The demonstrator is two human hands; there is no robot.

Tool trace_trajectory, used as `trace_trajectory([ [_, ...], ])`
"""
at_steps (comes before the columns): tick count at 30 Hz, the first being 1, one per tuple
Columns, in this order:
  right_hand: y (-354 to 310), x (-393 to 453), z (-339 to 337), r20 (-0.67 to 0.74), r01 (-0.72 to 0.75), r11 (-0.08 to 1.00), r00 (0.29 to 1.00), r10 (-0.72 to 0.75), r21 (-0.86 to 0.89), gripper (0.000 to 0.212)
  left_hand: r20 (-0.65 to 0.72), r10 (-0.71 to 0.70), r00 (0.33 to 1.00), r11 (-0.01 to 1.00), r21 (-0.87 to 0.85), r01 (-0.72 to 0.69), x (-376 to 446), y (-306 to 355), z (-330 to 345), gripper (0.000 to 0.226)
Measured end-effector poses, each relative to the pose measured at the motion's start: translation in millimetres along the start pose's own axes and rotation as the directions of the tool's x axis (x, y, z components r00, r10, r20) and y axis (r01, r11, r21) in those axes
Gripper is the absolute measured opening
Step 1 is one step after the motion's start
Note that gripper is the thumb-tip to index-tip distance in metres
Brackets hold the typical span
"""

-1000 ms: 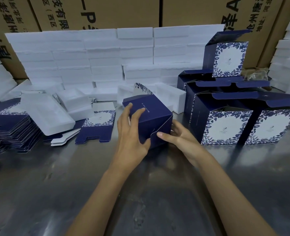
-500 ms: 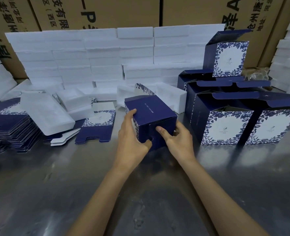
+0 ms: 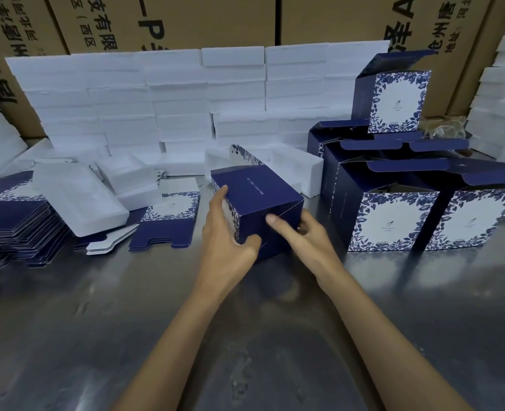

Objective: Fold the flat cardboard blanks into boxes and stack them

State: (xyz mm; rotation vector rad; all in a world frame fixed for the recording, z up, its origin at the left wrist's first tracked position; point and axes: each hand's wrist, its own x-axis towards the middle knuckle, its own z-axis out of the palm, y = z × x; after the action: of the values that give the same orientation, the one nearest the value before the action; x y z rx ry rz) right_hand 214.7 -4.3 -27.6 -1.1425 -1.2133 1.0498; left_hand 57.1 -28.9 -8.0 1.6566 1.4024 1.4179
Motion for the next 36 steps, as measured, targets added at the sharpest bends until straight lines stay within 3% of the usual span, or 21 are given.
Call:
trace_trajectory([
  [3,-8.1,-1.3,-4.0,0.097,-0.113,0.982,0.990,0.099,0.148,0.066,-0.053,0.022,0.998,0.993,-0.111,-0.028,-2.8,7.0,-1.0,0.076],
  [8,-13.3,-1.9,-8.9,0.100,-0.201,0.918,0.979,0.177,0.341,0.041,-0.235,0.076,0.969,0.969,-0.213,-0.128,-2.9,15.1,-3.3,0.054],
  [11,-11.4,-0.2,-11.7,0.121,-0.189,0.864,0.981,0.150,0.466,0.022,-0.273,0.021,0.962,0.982,-0.176,-0.071,-1.8,13.9,-6.7,0.073],
  [14,-10.3,-0.6,-13.1,0.151,-0.175,0.777,0.983,0.104,0.604,0.018,-0.138,-0.156,0.978,0.946,-0.305,0.108,0.4,11.9,-11.3,0.100],
  [16,-9.2,1.3,-14.8,0.101,-0.133,0.839,0.991,0.094,0.527,0.024,-0.054,-0.167,0.984,0.927,-0.349,0.139,1.0,11.4,-10.9,0.103],
  [18,-5.4,5.1,-16.9,-0.018,-0.069,0.967,0.997,0.076,0.244,0.036,-0.065,-0.088,0.994,0.949,-0.308,0.064,0.4,10.6,-6.9,0.101],
  [20,-7.7,5.0,-19.8,-0.168,-0.021,0.999,0.985,0.028,0.043,0.040,-0.073,-0.012,0.997,0.961,-0.276,-0.009,0.1,8.6,-1.8,0.097],
  [22,-14.3,1.5,-22.4,-0.196,0.025,0.997,0.980,-0.011,0.068,0.029,-0.064,0.013,0.998,0.962,-0.270,-0.029,-1.5,8.4,1.4,0.085],
  [25,-25.9,-1.2,-21.8,-0.126,0.002,0.987,0.992,0.019,0.159,0.088,-0.082,-0.016,0.996,0.953,-0.303,-0.009,-1.4,10.2,2.9,0.059],
  [26,-29.1,-3.4,-19.6,-0.110,0.017,0.990,0.994,-0.002,0.141,0.097,-0.084,-0.017,0.996,0.954,-0.301,-0.009,-1.7,11.4,2.8,0.051],
  [29,-28.4,-9.4,-13.1,-0.071,0.061,0.996,0.996,-0.057,0.068,0.098,-0.071,0.029,0.997,0.966,-0.254,-0.046,-3.9,15.9,2.0,0.033],
  [33,-28.0,-10.2,-11.2,-0.054,0.077,0.991,0.996,-0.072,0.111,0.065,-0.089,0.028,0.996,0.976,-0.212,-0.047,-4.6,18.6,2.1,0.015],
  [36,-29.5,-10.9,-10.4,-0.071,0.066,0.992,0.996,-0.059,0.106,0.064,-0.065,-0.005,0.998,0.981,-0.196,-0.008,1.0,21.4,-0.2,0.015],
])
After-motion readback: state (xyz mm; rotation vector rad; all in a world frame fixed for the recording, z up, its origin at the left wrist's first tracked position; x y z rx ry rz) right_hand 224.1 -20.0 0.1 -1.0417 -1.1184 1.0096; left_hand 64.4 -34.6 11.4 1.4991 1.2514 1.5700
